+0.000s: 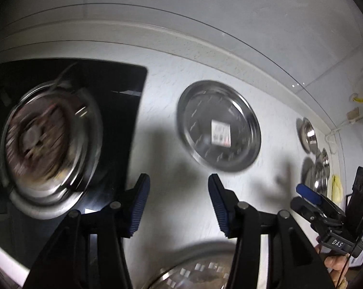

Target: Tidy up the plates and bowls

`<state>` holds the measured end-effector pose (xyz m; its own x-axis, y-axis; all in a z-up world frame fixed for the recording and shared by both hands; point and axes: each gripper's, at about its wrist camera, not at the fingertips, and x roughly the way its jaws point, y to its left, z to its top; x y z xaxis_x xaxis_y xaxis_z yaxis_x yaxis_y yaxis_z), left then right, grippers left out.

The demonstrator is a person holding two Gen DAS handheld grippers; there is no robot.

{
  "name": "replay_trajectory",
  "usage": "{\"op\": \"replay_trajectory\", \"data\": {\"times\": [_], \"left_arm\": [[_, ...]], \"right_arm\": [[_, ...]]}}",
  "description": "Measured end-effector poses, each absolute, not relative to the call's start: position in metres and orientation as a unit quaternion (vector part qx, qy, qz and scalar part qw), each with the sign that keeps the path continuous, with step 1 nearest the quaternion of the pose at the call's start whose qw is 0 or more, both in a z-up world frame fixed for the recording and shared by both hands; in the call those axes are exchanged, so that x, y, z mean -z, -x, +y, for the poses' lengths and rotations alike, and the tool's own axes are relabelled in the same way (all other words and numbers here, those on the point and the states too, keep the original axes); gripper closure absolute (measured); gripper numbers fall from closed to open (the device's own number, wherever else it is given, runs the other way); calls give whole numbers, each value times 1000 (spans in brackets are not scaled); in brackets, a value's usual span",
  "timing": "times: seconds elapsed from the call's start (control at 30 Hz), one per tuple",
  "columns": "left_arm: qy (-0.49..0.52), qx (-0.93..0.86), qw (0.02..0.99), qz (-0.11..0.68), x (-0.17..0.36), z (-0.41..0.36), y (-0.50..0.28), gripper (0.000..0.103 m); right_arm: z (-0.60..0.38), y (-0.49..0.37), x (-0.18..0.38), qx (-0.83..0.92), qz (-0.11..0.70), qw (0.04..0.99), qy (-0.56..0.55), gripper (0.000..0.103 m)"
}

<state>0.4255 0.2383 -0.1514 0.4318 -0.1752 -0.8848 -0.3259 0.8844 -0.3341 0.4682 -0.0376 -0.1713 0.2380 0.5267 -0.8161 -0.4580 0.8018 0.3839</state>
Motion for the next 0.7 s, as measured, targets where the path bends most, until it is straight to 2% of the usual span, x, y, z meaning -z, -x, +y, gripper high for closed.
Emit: {"op": "replay_trajectory", "data": {"times": [0.23,0.3,0.37,0.53,0.57,0.6,0.63,0.7], "left_arm": [[276,-39,801,529,188,250,-489,54],[278,-40,797,534,198,251,-500,57],[279,-35,796,537,205,252,-508,57],[283,-26,797,534,213,254,-520,59],[282,-22,797,534,214,253,-523,63],[279,-19,798,534,214,252,-525,70],[273,-16,800,534,214,251,-525,79],[255,-22,806,534,216,250,-528,90]], "right_arm": [[-17,-534,202,-299,560,769,-75,28],[-15,-544,210,-294,568,764,-83,32],[-13,-553,218,-296,576,756,-93,45],[-11,-565,236,-299,591,741,-110,63],[-11,-566,237,-297,590,742,-110,70],[-10,-568,238,-296,588,744,-110,75],[-9,-568,240,-295,587,747,-103,84],[-9,-569,240,-291,583,753,-92,93]]}}
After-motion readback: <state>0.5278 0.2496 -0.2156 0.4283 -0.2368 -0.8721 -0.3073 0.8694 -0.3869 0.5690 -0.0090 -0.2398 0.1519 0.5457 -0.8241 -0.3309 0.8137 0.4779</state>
